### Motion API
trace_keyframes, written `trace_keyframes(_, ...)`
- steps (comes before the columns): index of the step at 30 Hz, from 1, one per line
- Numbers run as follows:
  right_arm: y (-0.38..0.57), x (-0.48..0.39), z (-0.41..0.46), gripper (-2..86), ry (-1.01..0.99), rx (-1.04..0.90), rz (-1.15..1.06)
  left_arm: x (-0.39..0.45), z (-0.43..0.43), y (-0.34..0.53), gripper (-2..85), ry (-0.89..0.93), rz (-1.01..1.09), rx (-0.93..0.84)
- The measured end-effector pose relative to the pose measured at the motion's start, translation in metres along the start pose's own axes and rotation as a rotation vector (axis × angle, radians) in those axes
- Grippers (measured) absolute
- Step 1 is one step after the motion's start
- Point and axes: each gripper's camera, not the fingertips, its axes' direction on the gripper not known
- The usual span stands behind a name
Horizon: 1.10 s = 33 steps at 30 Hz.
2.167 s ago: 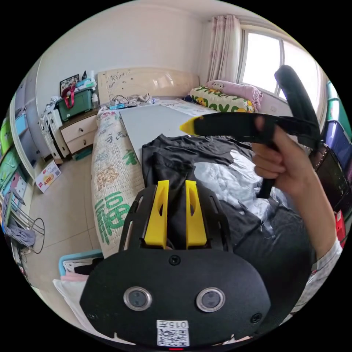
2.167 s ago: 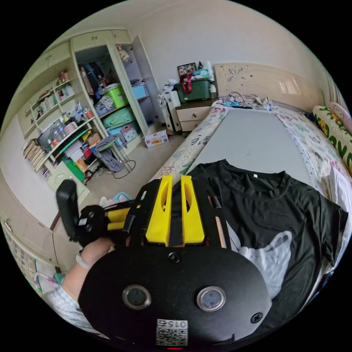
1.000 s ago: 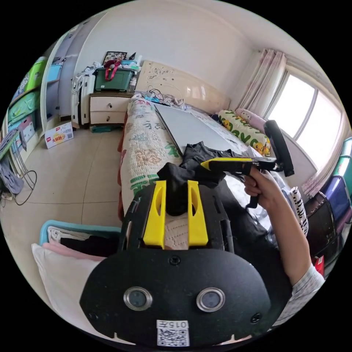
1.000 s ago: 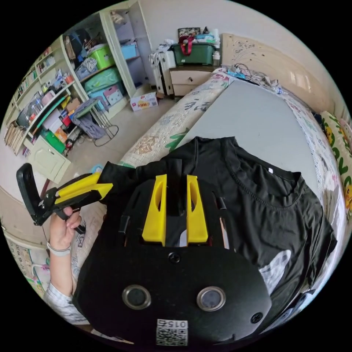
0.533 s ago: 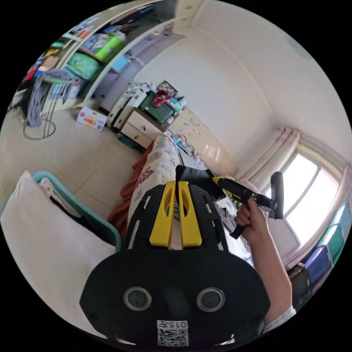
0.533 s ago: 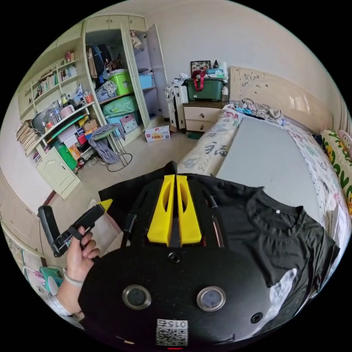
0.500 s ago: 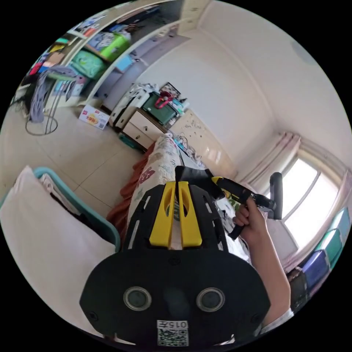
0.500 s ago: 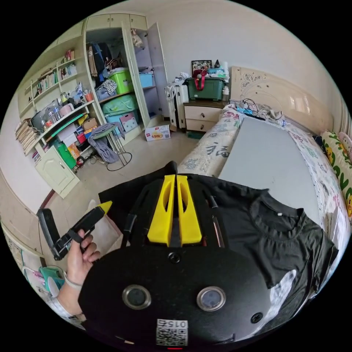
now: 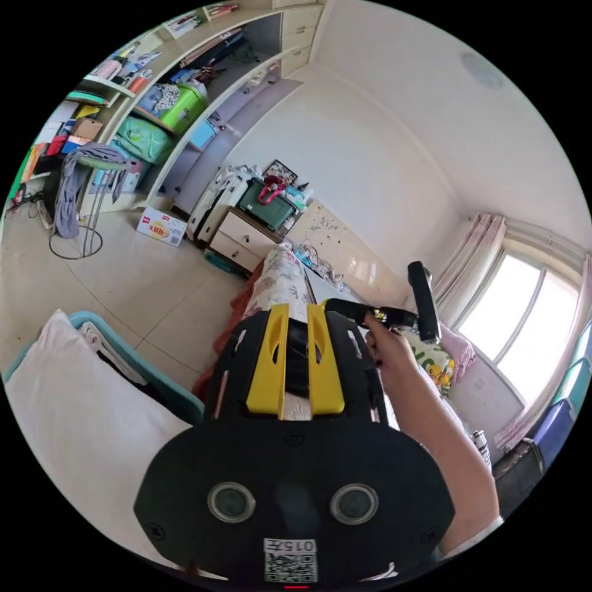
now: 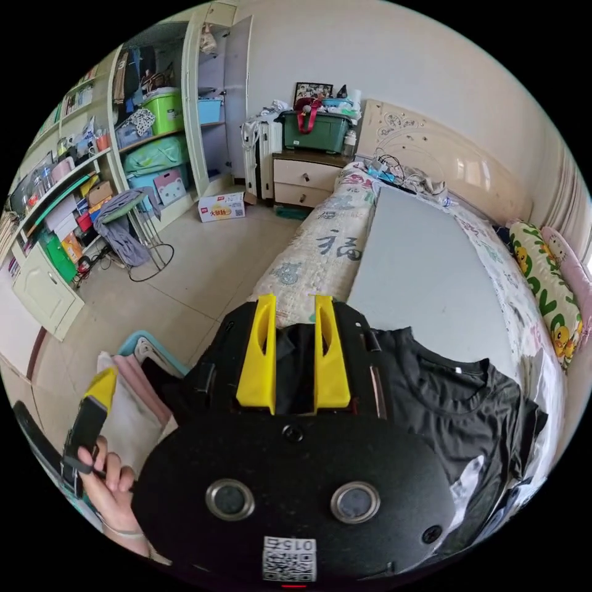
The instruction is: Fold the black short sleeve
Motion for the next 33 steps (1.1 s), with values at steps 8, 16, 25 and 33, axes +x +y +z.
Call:
trace_keyframes(8,0.029,0.132,-0.056,9.2,-0.178,0.005,0.101,-0.017,0.047,-0.023,9.9,-0.092,0.088,-0.203)
trace_keyframes(16,0.040,0.220,-0.089,9.3,-0.589,0.117,0.146,-0.070,0.086,-0.046,10.7,-0.086,-0.029,-0.366)
trace_keyframes(25,0.044,0.309,-0.099,8.5,-0.607,0.105,0.228,-0.059,0.077,-0.079,-0.5,-0.105,0.082,-0.302)
trace_keyframes(33,0.067,0.413,-0.093,8.0,-0.745,0.168,0.394,-0.063,0.082,-0.113,8.2,-0.074,0.004,-0.333)
